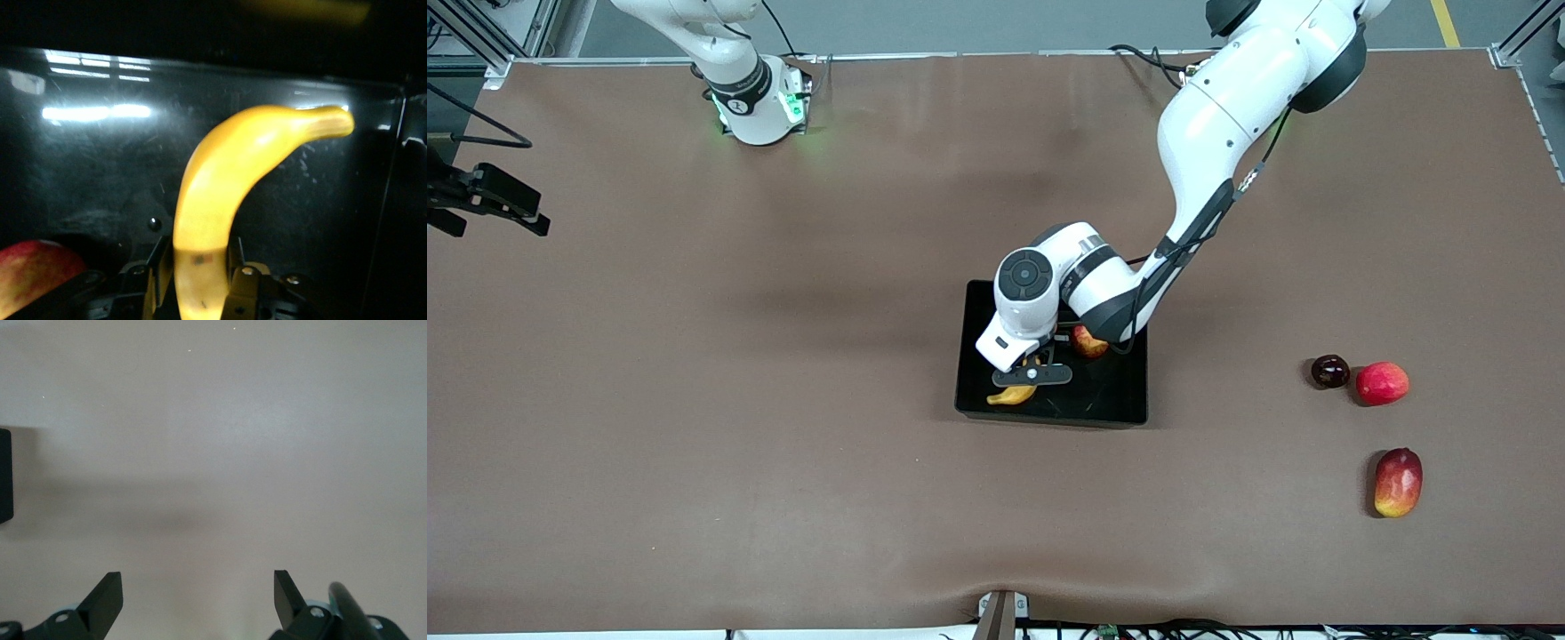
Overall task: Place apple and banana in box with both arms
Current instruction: 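Open the left gripper to release the banana inside the box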
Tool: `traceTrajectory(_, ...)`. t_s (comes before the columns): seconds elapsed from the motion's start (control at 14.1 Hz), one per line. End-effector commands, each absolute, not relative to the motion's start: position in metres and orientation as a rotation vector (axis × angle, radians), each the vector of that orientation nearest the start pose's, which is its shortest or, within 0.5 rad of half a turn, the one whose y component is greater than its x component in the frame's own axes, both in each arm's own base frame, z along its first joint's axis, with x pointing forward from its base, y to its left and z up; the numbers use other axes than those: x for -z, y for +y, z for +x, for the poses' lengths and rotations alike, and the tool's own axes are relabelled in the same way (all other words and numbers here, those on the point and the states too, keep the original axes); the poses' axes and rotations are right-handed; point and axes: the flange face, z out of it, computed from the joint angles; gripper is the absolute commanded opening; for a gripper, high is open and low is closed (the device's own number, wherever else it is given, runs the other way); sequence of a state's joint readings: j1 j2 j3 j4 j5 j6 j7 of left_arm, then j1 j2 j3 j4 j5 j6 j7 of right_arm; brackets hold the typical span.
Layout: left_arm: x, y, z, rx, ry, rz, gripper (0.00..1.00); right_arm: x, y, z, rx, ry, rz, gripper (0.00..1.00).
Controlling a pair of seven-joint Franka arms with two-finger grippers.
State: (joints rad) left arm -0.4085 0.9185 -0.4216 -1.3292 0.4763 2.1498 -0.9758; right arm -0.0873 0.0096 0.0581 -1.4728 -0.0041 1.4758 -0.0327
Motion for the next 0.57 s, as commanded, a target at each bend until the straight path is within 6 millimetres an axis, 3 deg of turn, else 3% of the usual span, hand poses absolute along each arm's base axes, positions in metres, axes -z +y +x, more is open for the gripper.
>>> traceTrajectory(0.0,-0.259,-0.465,0.58,0.192,-0.036,-3.042,1.0,-0.66,-0.02,0.549,-0.011,0.007,-3.126,1.0)
traceTrajectory(0.07,-0.277,-0.454,0.585,0.187,-0.065,-3.018,1.0,-0.66,-0.019,0.549,-0.011,0.005,-3.126,1.0)
traceTrajectory(0.21,-0.335,-0.419,0.605,0.218,-0.168,-2.997,1.0,-0.66,-0.02,0.549,-0.011,0.007,-3.126,1.0)
traceTrajectory(0.28,-0.367,-0.404,0.607,0.24,-0.2,-2.976,1.0,-0.66,-0.02,0.549,-0.011,0.007,-3.126,1.0)
traceTrajectory(0.5,-0.432,-0.352,0.616,0.219,-0.277,-2.936,1.0,-0.66,-0.025,0.549,-0.013,0.014,-3.126,1.0)
